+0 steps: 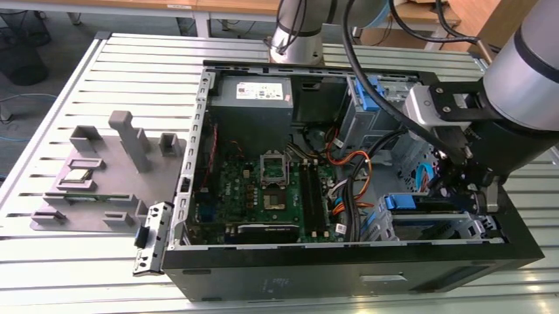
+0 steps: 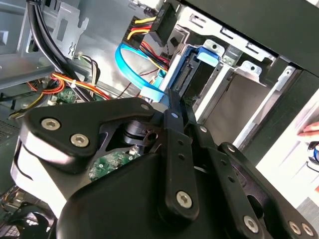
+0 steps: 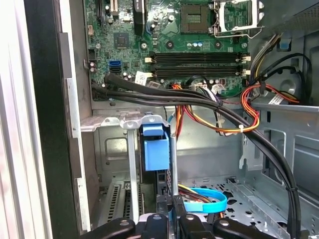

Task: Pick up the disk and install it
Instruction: 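Insert the first disk wire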

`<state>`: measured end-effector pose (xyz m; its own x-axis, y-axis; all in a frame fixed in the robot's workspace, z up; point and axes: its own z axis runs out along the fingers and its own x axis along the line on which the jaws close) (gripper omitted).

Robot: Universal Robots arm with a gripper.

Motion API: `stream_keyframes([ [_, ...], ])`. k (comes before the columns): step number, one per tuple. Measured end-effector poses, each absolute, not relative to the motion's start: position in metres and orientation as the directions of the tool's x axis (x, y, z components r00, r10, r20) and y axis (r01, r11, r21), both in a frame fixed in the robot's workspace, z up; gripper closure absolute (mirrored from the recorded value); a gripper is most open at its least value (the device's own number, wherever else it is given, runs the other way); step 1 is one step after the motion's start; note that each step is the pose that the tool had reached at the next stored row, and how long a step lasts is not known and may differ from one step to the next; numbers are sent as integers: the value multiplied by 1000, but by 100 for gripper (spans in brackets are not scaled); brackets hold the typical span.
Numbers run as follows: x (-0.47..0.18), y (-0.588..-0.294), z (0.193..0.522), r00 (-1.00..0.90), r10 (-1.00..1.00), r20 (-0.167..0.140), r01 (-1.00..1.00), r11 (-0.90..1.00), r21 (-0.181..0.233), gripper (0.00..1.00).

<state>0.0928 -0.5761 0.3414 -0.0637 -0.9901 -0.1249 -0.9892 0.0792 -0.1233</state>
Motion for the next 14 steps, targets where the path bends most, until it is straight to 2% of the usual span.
stream_keyframes([
  [14, 92, -577, 339, -42, -991, -126, -989, 59, -138, 84],
])
